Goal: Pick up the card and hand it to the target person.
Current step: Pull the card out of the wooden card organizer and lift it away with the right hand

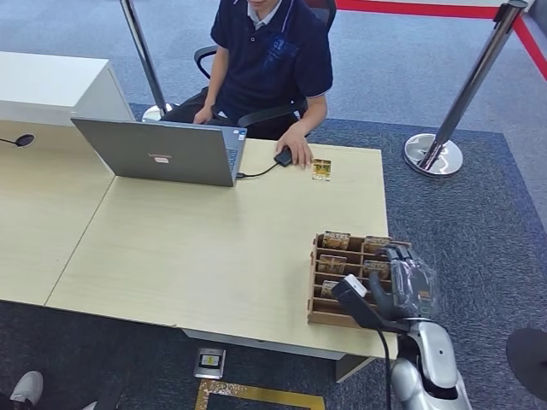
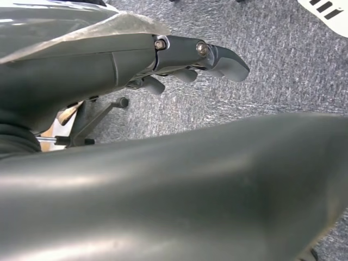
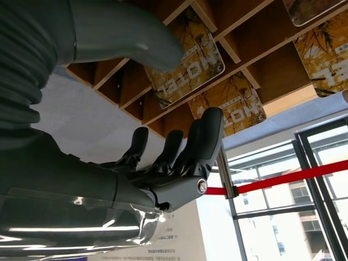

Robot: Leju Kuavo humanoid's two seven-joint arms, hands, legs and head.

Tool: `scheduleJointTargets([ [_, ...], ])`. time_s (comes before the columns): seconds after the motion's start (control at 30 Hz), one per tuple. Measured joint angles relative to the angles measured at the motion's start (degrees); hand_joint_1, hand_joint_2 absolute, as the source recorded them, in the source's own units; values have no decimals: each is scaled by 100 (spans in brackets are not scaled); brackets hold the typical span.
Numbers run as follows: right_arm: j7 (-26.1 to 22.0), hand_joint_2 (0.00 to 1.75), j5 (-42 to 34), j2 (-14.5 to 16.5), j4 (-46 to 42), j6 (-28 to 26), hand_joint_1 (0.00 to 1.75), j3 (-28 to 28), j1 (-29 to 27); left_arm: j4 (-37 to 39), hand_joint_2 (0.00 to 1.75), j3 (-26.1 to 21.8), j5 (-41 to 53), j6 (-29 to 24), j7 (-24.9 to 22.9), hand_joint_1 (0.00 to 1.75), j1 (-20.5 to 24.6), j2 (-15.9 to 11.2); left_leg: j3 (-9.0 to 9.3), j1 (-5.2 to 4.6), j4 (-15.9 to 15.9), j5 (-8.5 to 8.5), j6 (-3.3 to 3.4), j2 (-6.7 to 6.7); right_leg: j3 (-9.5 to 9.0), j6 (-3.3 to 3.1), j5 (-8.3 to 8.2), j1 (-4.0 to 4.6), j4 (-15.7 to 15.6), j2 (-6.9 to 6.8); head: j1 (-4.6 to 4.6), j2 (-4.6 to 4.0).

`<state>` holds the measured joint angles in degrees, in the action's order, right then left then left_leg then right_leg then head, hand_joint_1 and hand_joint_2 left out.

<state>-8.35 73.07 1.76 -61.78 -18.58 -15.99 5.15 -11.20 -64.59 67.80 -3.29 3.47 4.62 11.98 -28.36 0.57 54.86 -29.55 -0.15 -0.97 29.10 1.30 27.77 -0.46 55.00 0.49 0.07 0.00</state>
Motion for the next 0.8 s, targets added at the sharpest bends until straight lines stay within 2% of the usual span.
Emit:
scheduleJointTargets([
  [0.17, 0, 175, -5, 30, 94, 14, 93, 27, 31, 4, 0, -14, -1, -14, -6, 0, 0, 4, 0, 0, 0, 0, 0, 0, 0, 0, 0, 0, 0, 0, 0, 0],
  [0.4, 0, 175, 9, 82, 153, 10, 85, 63, 54, 8, 0, -24, -2, -45, -6, 0, 0, 9, 0, 0, 0, 0, 0, 0, 0, 0, 0, 0, 0, 0, 1, 0],
  [0.57, 0, 175, 13, 102, 175, 9, 89, 96, 55, 10, 0, -29, -7, -46, -6, 0, -1, 10, 0, 0, 0, 0, 0, 0, 0, 0, 0, 0, 0, 0, 1, 0],
  [0.8, 0, 175, 32, 107, 202, -24, 115, 139, 69, 14, 0, -41, -9, -46, -6, 0, -1, 15, 0, 0, 0, 0, 0, 0, 0, 0, 0, 0, 0, 0, 0, 0],
])
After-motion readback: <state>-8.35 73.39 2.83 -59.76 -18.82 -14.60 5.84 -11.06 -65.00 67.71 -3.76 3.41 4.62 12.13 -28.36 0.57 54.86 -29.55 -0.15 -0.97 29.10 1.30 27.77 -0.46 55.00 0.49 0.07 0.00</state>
